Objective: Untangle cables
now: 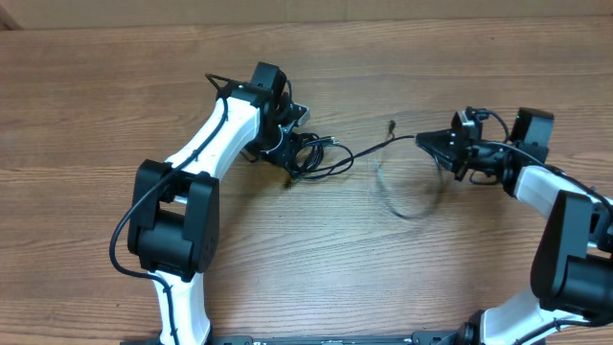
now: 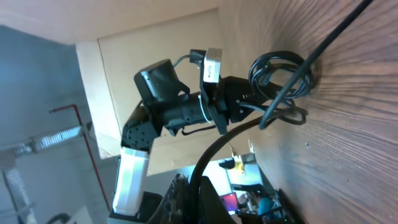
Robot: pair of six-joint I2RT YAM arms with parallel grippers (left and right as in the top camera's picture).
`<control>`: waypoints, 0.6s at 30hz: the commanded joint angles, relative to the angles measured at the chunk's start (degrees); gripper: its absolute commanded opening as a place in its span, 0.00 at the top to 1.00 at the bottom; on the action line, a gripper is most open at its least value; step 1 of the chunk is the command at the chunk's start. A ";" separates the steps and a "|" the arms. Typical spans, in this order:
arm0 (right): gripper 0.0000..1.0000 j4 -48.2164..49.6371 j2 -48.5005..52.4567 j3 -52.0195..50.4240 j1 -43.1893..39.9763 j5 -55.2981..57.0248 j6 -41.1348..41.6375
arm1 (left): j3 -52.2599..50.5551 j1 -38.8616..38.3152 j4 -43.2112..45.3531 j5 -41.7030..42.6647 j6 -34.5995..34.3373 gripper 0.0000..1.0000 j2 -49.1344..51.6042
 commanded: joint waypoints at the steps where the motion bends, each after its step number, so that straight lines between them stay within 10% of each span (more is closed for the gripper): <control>1: 0.96 -2.56 0.09 0.02 -1.14 -2.21 -6.23 | -0.20 0.28 -0.17 -4.15 -1.77 0.96 -0.85; 18: 0.96 -31.69 0.09 0.02 -1.14 48.33 -16.81 | -0.20 0.28 -0.17 -7.43 -4.46 0.96 -0.85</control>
